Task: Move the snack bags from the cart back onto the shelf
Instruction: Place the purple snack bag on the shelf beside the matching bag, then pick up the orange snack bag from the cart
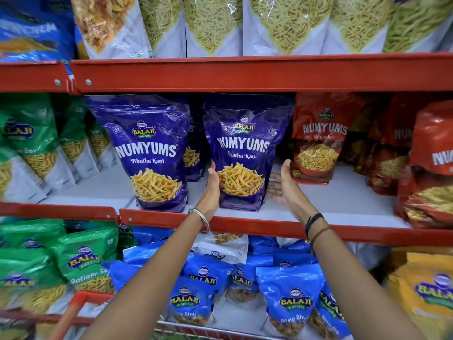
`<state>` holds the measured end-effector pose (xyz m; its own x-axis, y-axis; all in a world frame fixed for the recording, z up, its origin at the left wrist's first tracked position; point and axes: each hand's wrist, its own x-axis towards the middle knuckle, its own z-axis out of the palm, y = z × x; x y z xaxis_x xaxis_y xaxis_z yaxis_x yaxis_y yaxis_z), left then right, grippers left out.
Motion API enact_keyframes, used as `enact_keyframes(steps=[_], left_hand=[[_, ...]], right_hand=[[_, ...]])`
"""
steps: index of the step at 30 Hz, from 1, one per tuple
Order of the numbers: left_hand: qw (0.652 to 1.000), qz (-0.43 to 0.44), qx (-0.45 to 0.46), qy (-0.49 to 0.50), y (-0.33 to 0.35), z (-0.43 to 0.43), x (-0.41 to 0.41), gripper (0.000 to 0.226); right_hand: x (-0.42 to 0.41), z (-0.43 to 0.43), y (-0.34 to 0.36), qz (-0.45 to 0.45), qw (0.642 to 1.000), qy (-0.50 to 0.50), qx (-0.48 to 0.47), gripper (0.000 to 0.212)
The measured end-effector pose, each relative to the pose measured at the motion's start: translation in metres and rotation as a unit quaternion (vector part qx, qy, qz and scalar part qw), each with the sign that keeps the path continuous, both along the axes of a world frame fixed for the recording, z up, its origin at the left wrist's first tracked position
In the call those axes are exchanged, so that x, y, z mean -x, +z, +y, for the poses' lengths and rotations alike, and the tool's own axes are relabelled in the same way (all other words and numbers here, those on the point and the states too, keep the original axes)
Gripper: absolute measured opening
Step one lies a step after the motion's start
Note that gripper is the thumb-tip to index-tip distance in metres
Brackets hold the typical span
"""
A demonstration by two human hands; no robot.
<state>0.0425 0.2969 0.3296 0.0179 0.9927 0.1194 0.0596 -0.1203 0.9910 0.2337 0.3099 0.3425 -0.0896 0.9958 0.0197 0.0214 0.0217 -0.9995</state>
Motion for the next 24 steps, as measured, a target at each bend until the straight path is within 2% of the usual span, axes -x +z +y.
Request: enact_keyframes(steps=[6, 7, 10, 11, 15, 19, 21, 24], left_hand=[[1.000, -0.028, 0.000, -0.010, 0.002, -0.026, 0.011, 0.065], [1.000, -0.021, -0.003, -0.010, 0.001, -0.030, 0.013, 0.064], [1.000, 0.023, -0.001, -0.015, 0.002, -0.043, 0.018, 0.084], [0.999, 0.030, -0.008, -0.016, 0.002, -0.047, 0.019, 0.084], [0.992, 0.085, -0.088, 0.040, -0.008, -0.070, 0.013, 0.060], [0.979, 0.006, -0.171, 0.114, -0.041, -0.120, -0.005, 0.037], [0.983, 0.008, -0.158, 0.089, -0.072, -0.152, -0.018, 0.035], [0.994, 0.050, -0.086, 0.034, -0.134, -0.200, -0.039, 0.031]], right_hand=[[-0.004, -0.025, 0.000, -0.039, 0.999, 0.006, 0.004, 0.076], [-0.004, -0.029, 0.001, -0.048, 0.999, 0.006, 0.005, 0.078], [-0.002, -0.043, 0.004, -0.054, 0.998, 0.012, -0.001, 0.076], [0.000, -0.048, 0.004, -0.048, 0.999, 0.020, -0.001, 0.074], [-0.004, -0.076, -0.003, -0.069, 0.997, -0.019, -0.041, 0.068], [-0.032, -0.149, -0.036, -0.028, 0.992, -0.069, -0.102, 0.041], [-0.055, -0.194, -0.071, -0.026, 0.995, -0.062, -0.072, 0.041], [-0.088, -0.259, -0.140, -0.036, 0.995, -0.090, 0.010, 0.043]])
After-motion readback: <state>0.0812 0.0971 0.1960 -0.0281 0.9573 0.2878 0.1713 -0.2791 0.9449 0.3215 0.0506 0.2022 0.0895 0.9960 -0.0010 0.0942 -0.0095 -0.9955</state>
